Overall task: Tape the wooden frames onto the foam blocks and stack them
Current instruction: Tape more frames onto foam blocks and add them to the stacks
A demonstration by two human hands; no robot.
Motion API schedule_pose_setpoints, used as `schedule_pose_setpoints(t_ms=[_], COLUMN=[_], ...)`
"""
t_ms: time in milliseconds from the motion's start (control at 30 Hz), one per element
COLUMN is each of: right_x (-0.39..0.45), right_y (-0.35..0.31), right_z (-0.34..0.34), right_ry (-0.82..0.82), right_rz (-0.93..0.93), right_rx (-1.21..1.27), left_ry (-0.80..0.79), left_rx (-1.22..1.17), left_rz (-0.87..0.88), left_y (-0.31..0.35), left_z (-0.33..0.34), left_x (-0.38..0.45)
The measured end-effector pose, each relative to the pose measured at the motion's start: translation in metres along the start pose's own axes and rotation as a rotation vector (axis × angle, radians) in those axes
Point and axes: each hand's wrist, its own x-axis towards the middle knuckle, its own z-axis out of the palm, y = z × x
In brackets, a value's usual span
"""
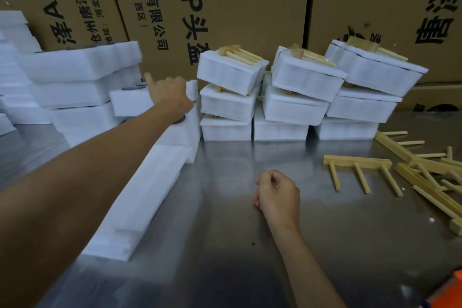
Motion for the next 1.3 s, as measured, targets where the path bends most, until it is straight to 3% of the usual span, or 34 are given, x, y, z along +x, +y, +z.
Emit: schedule_pose_setpoints(t_ms=[67,267,433,733,867,1033,1167,1300], right_x=[-0.001,-0.001,-0.012,-0.053,-0.064,-0.087,-0.095,-0.097], right_y=[0.001,-0.001,-0.006,-0.008,-0.017,-0.015,-0.019,-0.01], right_z=[0.0,-0.004,-0.02,-0.053,-0.073,-0.099,-0.113,-0.123], right_ry=[0.016,-0.019,-0.143,-0.199,-0.174,-0.1,-0.083,-0.207], right_rz=[0.0,0.026,0.039,0.128,0.247,0.241,0.264,0.236], right_rx=[0.011,0.122,0.121,0.17,0.305,0.499,0.6,0.604], left_ry=[0.105,0.218,0.36,0.52,0.387,0.055,0.015,-0.068], left_rx=[-0.041,-0.157,-0.147,-0.387,-0.509,-0.536,-0.496,-0.695], left_rz=[0.064,0.186,0.291,0.388,0.358,0.344,0.509,0.606], left_y=[-0.002,-0.009,-0.013,0.007,0.037,0.084,0.099,0.082], left_z=[-0.016,-0.067,-0.088,-0.11,-0.091,-0.058,-0.055,-0.063], left_x=[-0.005,-0.041,-0.097,-0.223,-0.273,-0.336,-0.37,-0.368])
